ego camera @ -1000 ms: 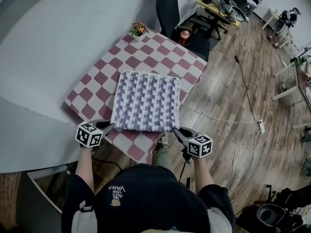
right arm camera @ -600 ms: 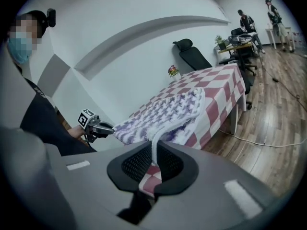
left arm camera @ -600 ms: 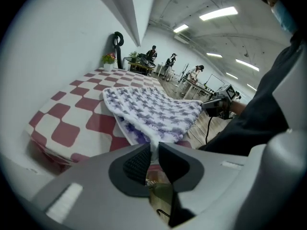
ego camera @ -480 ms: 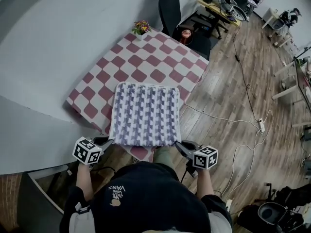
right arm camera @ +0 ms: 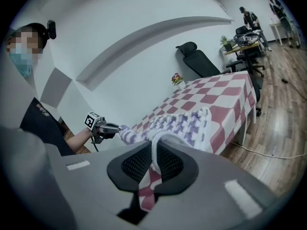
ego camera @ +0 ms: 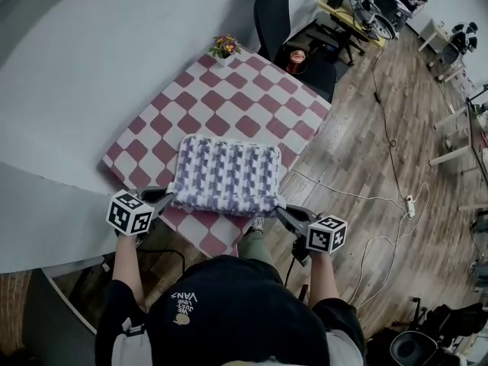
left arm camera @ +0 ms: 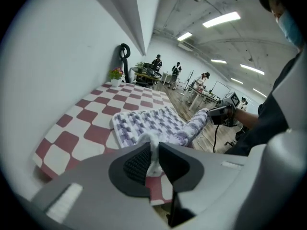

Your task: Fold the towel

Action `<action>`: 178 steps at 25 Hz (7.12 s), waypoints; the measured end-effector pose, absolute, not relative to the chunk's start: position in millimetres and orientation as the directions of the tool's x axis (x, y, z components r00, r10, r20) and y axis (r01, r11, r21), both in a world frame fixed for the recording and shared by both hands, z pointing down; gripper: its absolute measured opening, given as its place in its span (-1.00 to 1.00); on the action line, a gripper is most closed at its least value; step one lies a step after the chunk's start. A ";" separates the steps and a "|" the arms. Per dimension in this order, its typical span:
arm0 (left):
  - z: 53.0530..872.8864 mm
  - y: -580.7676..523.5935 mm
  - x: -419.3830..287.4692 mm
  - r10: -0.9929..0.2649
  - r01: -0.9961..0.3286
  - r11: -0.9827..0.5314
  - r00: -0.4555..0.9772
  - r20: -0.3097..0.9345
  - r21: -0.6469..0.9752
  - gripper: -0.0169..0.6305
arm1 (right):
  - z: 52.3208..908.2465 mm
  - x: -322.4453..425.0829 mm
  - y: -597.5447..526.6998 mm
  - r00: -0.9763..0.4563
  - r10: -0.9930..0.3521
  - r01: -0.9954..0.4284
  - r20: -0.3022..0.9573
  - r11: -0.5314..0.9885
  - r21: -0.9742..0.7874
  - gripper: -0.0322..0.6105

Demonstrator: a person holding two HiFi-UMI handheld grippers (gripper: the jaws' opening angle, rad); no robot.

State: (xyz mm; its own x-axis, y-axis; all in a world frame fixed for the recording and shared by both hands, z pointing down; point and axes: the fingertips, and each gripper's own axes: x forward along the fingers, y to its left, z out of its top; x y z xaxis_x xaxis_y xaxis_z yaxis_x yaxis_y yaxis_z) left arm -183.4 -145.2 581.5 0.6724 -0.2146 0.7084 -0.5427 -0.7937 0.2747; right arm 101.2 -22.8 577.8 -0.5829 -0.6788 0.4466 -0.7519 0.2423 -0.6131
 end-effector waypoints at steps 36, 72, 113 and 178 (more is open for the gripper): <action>689.2 -340.6 -110.5 -0.333 -0.782 -0.449 0.595 0.731 0.432 -0.37 | 693.6 186.5 -214.3 -0.496 -0.632 -0.740 0.596 -0.051 -0.671 -0.79; 604.1 -206.7 -168.3 -0.674 -0.805 -0.592 0.527 0.518 0.049 -0.13 | 611.8 168.4 -76.0 -0.063 -0.932 -0.751 0.358 -0.192 -0.632 -0.14; 681.0 -176.4 -139.0 -0.398 -0.491 -0.865 0.550 0.734 -0.102 -0.13 | 669.4 147.6 -101.1 0.100 -0.832 -0.717 0.546 -0.441 -0.540 -0.72; 557.1 -96.0 -224.1 -0.712 -0.765 -0.643 0.582 0.393 -0.032 -0.13 | 529.4 -101.7 -137.1 -0.455 -0.815 -0.886 0.360 0.456 -0.087 -0.25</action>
State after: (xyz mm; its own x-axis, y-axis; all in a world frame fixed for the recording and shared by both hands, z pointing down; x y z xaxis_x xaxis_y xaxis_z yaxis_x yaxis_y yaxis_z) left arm -224.1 -96.0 557.1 0.5818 -0.7119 0.3933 -0.7653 -0.6429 -0.0315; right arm -101.7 -137.1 529.4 -0.4547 -0.8146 0.3602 -0.8857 0.4560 -0.0869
